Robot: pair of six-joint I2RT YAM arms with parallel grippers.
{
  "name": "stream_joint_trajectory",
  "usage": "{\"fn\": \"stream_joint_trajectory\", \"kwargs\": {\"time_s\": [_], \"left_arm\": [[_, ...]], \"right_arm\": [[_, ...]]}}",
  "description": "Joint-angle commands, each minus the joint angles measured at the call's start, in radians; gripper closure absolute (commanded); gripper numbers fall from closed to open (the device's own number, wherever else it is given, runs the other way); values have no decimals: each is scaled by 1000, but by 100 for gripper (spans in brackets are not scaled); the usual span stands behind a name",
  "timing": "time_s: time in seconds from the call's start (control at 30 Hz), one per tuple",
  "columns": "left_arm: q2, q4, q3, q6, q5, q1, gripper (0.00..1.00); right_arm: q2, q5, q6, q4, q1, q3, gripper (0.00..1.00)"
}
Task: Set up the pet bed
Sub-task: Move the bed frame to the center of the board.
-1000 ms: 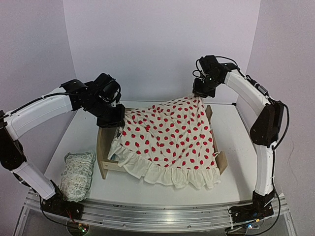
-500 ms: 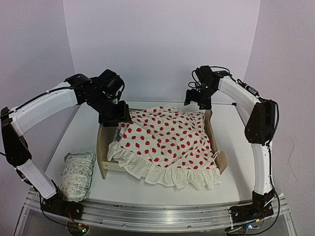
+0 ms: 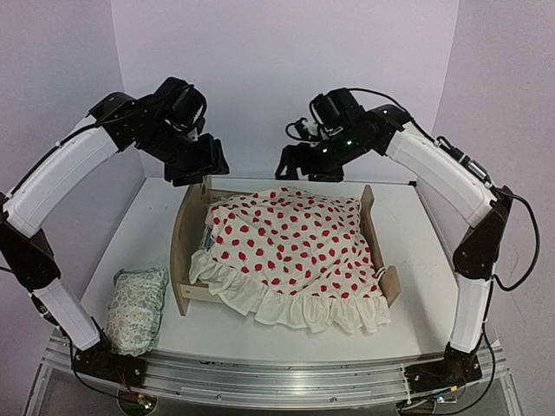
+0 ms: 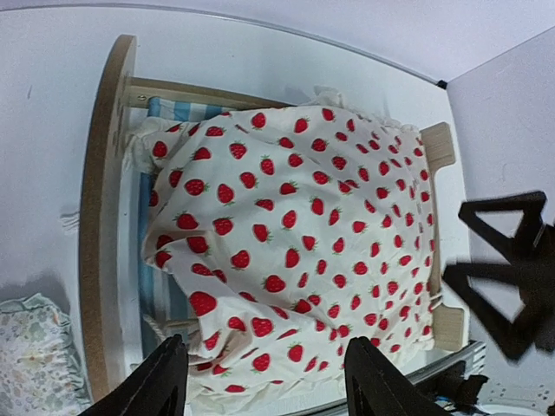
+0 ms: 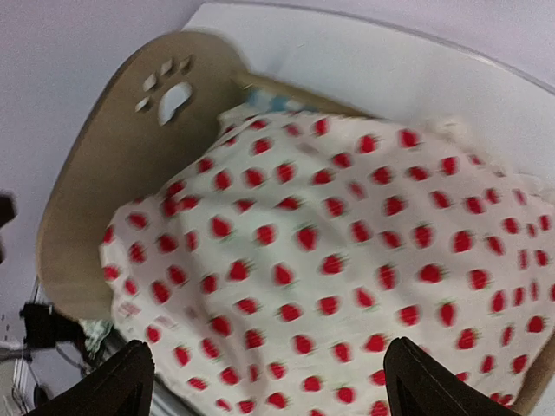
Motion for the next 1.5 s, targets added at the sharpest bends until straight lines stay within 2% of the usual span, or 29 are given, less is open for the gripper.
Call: {"fn": "stream_joint_trajectory", "kwargs": {"time_s": [0.0,0.13,0.37,0.6,0.8,0.87,1.0,1.07,1.4,1.47], "left_arm": [[-99,-113,-125,-19,-93,2,40],[-164,-152,-238,-72,-170,2,43],[-211,-164,-343,-89,-236,2,43],[-246,-28,-551,-44,-221,4,60],[-262,67,-596,-10,-208,10,72],[-263,77,-574,-7,-198,10,70],[-262,58,-501,4,-206,10,50],[-250,35,-489,10,-224,10,49],[-202,57,-511,56,-268,10,91],[-185,67,-487,81,-292,12,96]], "right_arm": [[-35,-15,-24,9,123,-58,7],[-29,22,10,17,191,-114,8],[-44,44,27,19,203,-180,8],[-50,39,20,19,217,-217,8],[-43,65,18,23,241,-215,7],[-33,74,20,25,245,-204,7],[-2,87,24,26,249,-161,6],[18,88,26,27,249,-139,6],[121,52,31,29,253,-32,5],[147,52,39,29,254,-11,5]]}}
